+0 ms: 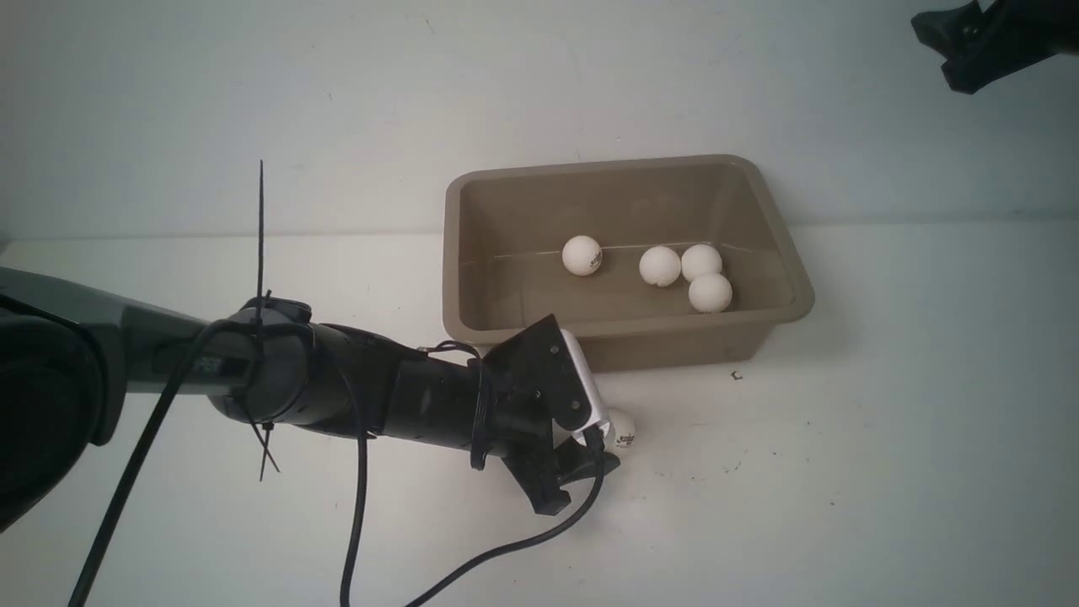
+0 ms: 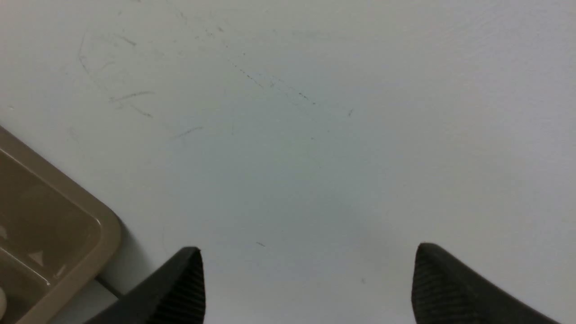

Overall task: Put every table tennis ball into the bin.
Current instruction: Use the left arm to clamp the table tennis ball closest to it

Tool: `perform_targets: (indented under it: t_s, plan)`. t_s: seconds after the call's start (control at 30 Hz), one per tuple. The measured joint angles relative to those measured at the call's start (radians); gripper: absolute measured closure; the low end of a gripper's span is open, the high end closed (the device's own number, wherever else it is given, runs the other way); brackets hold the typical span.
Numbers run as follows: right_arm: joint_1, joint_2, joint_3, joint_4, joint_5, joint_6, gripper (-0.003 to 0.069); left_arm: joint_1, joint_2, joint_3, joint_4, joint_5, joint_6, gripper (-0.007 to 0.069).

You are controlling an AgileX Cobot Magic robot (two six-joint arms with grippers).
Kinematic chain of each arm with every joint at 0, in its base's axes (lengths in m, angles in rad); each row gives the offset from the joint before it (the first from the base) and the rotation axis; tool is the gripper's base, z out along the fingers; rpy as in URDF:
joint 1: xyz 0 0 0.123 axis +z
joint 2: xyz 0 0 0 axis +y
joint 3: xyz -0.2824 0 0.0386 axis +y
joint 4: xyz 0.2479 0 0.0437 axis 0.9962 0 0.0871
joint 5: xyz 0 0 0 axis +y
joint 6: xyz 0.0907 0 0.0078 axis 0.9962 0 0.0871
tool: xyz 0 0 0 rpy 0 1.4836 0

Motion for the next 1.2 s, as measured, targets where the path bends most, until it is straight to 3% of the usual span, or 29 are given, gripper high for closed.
perform_targets:
  t_s: [0.07, 0.43, 0.7, 1.2]
  plan:
    - [0.0, 0.0, 0.0, 0.0, 0.0, 0.0, 0.0099, 0.0, 0.0, 0.0, 0.0, 0.024, 0.005, 0.0316]
    - [0.0, 0.0, 0.0, 0.0, -0.002, -0.004, 0.0101, -0.001, 0.0, 0.0, 0.004, 0.098, 0.023, 0.0314]
    - [0.0, 0.0, 0.0, 0.017, -0.003, -0.026, 0.0102, -0.001, 0.0, 0.0, 0.006, 0.251, 0.034, 0.0314]
    - [0.0, 0.0, 0.0, 0.079, -0.01, -0.082, 0.0102, -0.001, 0.0, 0.0, 0.006, 0.007, 0.006, 0.0314]
